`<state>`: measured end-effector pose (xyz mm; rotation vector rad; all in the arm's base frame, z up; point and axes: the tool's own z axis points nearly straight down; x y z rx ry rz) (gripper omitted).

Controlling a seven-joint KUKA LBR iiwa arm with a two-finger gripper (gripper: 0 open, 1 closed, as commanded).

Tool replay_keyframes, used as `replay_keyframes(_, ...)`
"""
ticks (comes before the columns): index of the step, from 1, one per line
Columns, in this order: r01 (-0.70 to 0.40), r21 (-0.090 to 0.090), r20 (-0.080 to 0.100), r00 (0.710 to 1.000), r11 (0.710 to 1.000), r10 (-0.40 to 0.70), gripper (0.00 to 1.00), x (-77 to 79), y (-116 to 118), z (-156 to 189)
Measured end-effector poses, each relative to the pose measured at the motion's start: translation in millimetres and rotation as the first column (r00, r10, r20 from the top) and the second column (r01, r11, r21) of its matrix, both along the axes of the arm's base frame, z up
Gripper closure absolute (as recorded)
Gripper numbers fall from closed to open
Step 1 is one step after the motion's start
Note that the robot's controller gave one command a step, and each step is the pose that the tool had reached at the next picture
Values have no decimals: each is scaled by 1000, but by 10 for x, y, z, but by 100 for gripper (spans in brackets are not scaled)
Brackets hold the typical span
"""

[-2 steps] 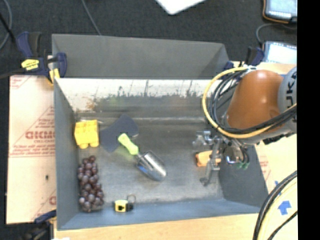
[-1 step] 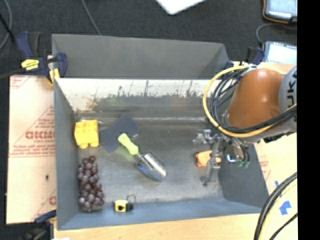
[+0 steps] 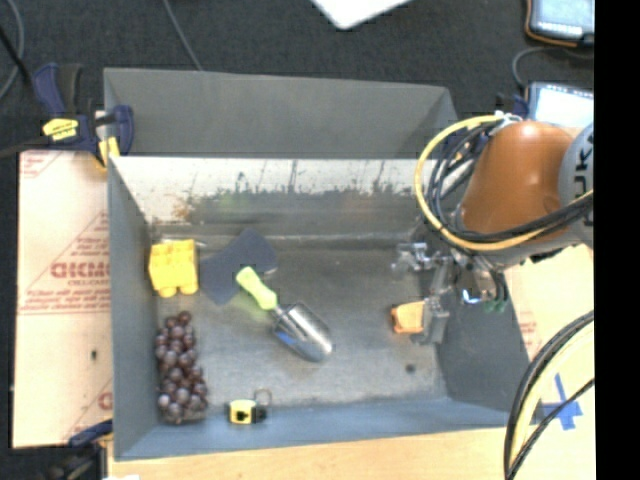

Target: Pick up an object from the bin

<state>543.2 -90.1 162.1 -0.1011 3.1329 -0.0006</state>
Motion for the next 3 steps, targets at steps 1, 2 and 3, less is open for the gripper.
replay_keyframes(1, -98, -5, 2, 995, 995, 98, 0, 93, -130, -461)
replay_keyframes(2, -8, 2, -8, 1000, 1000, 8, 0, 36, -237, -563)
replay_keyframes(3, 155, 0, 6, 988, 988, -155, 0, 122, -370, -501)
